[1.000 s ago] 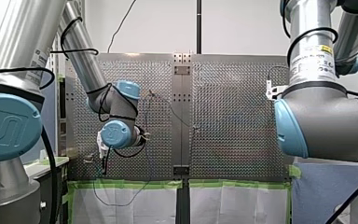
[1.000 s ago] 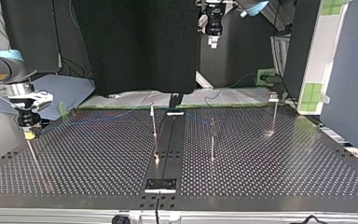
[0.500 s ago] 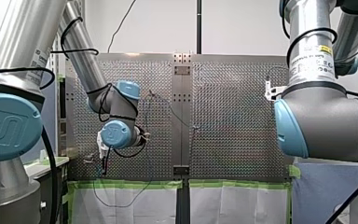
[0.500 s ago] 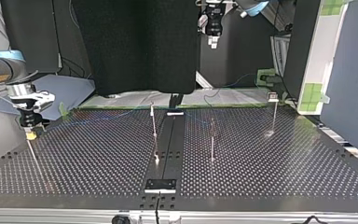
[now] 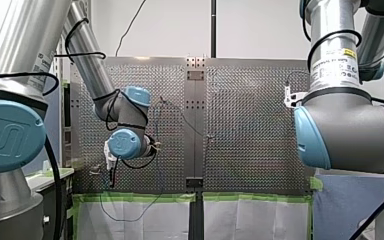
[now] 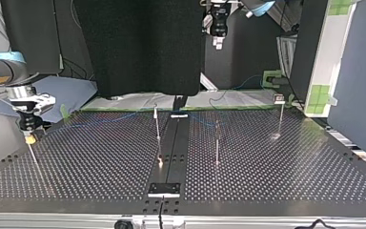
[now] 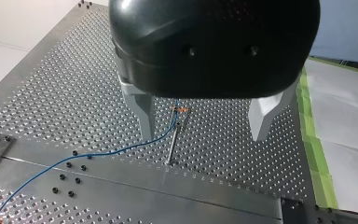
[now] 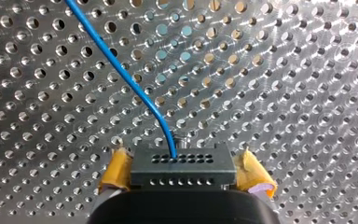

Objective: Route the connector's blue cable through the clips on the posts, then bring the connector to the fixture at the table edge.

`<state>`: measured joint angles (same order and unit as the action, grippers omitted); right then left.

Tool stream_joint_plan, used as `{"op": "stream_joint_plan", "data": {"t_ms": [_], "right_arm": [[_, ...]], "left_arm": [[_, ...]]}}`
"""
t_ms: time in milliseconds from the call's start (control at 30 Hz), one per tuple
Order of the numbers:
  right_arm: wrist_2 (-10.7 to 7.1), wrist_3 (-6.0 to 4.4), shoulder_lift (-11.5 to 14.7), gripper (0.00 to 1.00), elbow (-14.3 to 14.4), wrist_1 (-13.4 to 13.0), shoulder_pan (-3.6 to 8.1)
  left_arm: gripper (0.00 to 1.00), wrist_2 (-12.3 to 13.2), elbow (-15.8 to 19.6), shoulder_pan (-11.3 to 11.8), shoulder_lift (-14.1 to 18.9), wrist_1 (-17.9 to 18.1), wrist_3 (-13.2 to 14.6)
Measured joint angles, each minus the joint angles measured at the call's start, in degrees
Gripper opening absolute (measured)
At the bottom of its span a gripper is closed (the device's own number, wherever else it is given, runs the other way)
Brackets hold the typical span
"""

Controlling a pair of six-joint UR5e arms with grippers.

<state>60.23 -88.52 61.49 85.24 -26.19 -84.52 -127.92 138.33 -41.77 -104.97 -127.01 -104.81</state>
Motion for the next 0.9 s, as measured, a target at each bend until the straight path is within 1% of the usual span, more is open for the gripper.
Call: {"op": "stream_joint_plan", "data": {"t_ms": [300,333,900], "right_arm": [[0.37,-0.19,0.0,0.98,0.0,0.0,-0.05],[0.41,-0.18,0.0,1.0,0.0,-0.1,-0.06],[1.14,-0.19,0.0,1.0,0.0,-0.4,-0.04]], "left_arm": [[0.98,0.0,0.0,0.0,0.0,0.0,0.0],[0.98,0.0,0.0,0.0,0.0,0.0,0.0],[0.98,0.0,0.0,0.1,0.0,0.0,0.1]]}}
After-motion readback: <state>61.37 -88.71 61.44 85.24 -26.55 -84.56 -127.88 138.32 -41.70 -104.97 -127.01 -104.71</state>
